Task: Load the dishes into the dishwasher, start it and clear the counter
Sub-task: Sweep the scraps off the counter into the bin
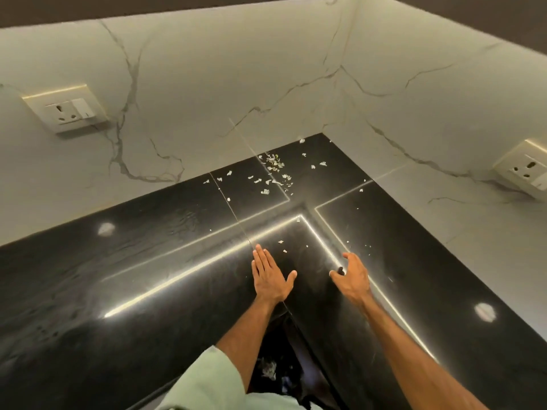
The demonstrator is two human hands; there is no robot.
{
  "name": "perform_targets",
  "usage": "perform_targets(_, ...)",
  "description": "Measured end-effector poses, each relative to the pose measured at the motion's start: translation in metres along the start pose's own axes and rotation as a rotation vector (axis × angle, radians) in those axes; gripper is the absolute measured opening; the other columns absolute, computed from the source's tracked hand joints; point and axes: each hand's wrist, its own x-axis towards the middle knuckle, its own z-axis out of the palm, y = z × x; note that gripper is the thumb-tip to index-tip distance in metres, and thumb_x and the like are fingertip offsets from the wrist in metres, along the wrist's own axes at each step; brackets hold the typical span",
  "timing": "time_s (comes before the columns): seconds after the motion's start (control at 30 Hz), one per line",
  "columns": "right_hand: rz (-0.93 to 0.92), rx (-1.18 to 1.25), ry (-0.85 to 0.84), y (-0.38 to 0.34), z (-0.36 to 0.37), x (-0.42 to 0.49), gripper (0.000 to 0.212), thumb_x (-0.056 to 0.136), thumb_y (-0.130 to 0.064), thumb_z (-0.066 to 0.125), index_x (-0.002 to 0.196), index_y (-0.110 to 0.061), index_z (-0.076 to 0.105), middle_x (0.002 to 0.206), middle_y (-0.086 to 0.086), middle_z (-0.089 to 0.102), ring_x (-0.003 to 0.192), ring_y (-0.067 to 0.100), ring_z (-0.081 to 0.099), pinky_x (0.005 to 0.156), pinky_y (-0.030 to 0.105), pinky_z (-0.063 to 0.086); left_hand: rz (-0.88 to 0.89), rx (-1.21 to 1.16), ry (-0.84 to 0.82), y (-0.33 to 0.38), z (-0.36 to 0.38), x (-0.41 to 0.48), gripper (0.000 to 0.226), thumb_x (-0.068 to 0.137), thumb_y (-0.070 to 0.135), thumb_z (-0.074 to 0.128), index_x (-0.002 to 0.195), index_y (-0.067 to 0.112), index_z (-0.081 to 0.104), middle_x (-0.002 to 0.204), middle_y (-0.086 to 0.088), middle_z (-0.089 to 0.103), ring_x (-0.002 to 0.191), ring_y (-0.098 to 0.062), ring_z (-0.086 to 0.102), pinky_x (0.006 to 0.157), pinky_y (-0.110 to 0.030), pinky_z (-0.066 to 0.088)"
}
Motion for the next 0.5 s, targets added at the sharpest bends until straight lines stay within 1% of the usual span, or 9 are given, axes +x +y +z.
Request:
perform_targets(0.1, 0.003, 0.016, 0.024, 0.000, -0.003, 0.003, 0.062, 0.083, -0.012, 0.076, 0.139, 0.000, 0.052, 0.143, 0.016, 0.053, 0.134, 0.032, 0.049, 0.111, 0.034, 0.035, -0.039, 0.016, 0.092, 0.001, 0.019, 0.012, 0.111, 0.092, 0.077, 0.024, 0.154, -0.008, -0.011, 0.160, -0.025, -0.025, 0.152, -0.039, -0.018, 0.126, -0.051, 0.003)
perform_targets(0.17, 0.021, 0.036, 0.074, 0.004, -0.002, 0.004, 0.059, 0.083, -0.011, 0.075, 0.137, -0.001, 0.053, 0.142, 0.015, 0.054, 0.133, 0.031, 0.050, 0.110, 0.033, 0.036, -0.025, 0.057, 0.149, 0.003, 0.028, 0.026, 0.112, 0.091, 0.079, 0.020, 0.154, -0.008, -0.008, 0.163, -0.027, -0.018, 0.152, -0.039, -0.018, 0.125, -0.052, 0.003)
perform_targets(0.3, 0.090, 0.049, 0.130, 0.005, 0.006, 0.001, 0.057, 0.085, -0.010, 0.075, 0.136, -0.003, 0.054, 0.140, 0.013, 0.056, 0.130, 0.029, 0.052, 0.106, 0.029, 0.036, 0.037, 0.107, 0.164, 0.015, 0.026, 0.047, 0.108, 0.094, 0.076, 0.023, 0.155, -0.010, -0.002, 0.163, -0.030, -0.012, 0.152, -0.040, -0.014, 0.125, -0.054, 0.007)
perform_targets(0.4, 0.138, 0.068, 0.173, 0.004, 0.017, 0.004, 0.054, 0.084, -0.009, 0.076, 0.134, -0.004, 0.056, 0.137, 0.012, 0.058, 0.128, 0.029, 0.054, 0.098, 0.022, 0.031, 0.077, 0.133, 0.175, 0.020, 0.026, 0.060, 0.105, 0.096, 0.073, 0.023, 0.154, -0.011, -0.002, 0.162, -0.032, -0.012, 0.152, -0.041, -0.014, 0.124, -0.055, 0.007)
perform_targets(0.43, 0.143, 0.074, 0.191, 0.005, 0.020, 0.006, 0.053, 0.084, -0.009, 0.076, 0.133, -0.005, 0.057, 0.136, 0.012, 0.059, 0.126, 0.028, 0.055, 0.098, 0.022, 0.032, 0.095, 0.137, 0.181, 0.021, 0.026, 0.065, 0.104, 0.096, 0.072, 0.021, 0.154, -0.011, -0.002, 0.162, -0.032, -0.013, 0.152, -0.042, -0.015, 0.124, -0.055, 0.007)
perform_targets(0.5, 0.147, 0.091, 0.228, 0.008, 0.028, 0.013, 0.051, 0.084, -0.010, 0.076, 0.131, -0.008, 0.058, 0.133, 0.009, 0.060, 0.122, 0.028, 0.058, 0.103, 0.028, 0.038, 0.133, 0.143, 0.206, 0.026, 0.026, 0.078, 0.103, 0.096, 0.072, 0.020, 0.154, -0.011, -0.003, 0.162, -0.032, -0.014, 0.152, -0.041, -0.016, 0.124, -0.055, 0.007)
